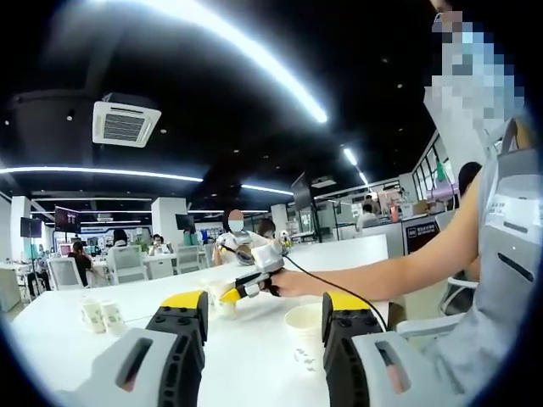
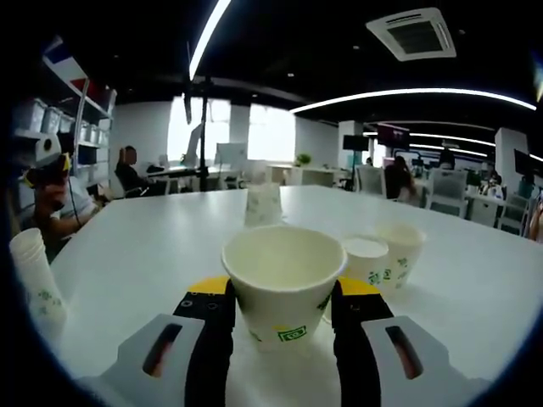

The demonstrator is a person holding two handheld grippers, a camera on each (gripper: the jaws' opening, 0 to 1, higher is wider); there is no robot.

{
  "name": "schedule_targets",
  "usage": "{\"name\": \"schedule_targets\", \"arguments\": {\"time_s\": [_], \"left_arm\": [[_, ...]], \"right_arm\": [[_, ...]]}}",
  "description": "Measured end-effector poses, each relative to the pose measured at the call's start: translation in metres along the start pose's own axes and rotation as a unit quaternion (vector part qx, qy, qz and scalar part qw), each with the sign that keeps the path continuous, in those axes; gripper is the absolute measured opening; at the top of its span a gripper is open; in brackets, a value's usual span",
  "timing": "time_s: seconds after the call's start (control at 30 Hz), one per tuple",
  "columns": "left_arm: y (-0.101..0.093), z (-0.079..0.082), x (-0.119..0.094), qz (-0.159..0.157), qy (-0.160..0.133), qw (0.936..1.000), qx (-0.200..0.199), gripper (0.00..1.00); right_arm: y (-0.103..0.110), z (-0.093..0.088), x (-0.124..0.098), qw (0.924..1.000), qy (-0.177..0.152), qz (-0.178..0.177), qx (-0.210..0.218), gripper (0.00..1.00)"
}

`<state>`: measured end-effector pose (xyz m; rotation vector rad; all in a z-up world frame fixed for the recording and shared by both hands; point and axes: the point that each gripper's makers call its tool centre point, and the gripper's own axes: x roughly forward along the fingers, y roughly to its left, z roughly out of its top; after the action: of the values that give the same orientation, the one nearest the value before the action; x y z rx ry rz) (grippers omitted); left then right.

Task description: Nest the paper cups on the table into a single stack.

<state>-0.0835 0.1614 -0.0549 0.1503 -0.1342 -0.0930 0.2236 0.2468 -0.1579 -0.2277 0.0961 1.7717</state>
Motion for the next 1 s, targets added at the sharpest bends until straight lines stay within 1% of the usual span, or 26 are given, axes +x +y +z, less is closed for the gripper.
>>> {"name": "schedule_targets", "arguments": {"time_s": [0.17, 0.3, 0.57, 0.73, 0.87, 0.97, 1.0], "left_arm": [[0.0, 0.0, 0.0, -0.001, 0.0, 1.0, 0.001, 0.58], [0.0, 0.0, 0.0, -0.001, 0.0, 1.0, 0.0, 0.58], [0.0, -0.001, 0.001, -0.002, 0.0, 1.0, 0.0, 0.57], [-0.002, -0.001, 0.002, -0.005, 0.0, 1.0, 0.001, 0.57], [-0.001, 0.001, 0.001, -0.004, -0.003, 1.0, 0.001, 0.57], [-0.001, 0.0, 0.001, -0.003, -0.002, 1.0, 0.001, 0.57], [-0.001, 0.0, 0.002, -0.003, -0.002, 1.0, 0.001, 0.57]], "right_arm": [[-0.002, 0.003, 0.0, 1.0, 0.001, 0.001, -0.004, 0.48], [0.001, 0.007, -0.003, 1.0, -0.002, 0.001, -0.006, 0.48], [0.003, 0.005, -0.006, 1.0, 0.002, 0.003, -0.008, 0.48], [-0.004, 0.007, -0.007, 1.0, 0.001, 0.002, -0.005, 0.47], [0.003, 0.008, -0.009, 1.0, 0.0, 0.006, 0.0, 0.47], [0.008, 0.014, -0.009, 1.0, -0.002, 0.008, -0.001, 0.47], [0.012, 0.015, -0.011, 1.0, -0.002, 0.009, -0.002, 0.47]]}}
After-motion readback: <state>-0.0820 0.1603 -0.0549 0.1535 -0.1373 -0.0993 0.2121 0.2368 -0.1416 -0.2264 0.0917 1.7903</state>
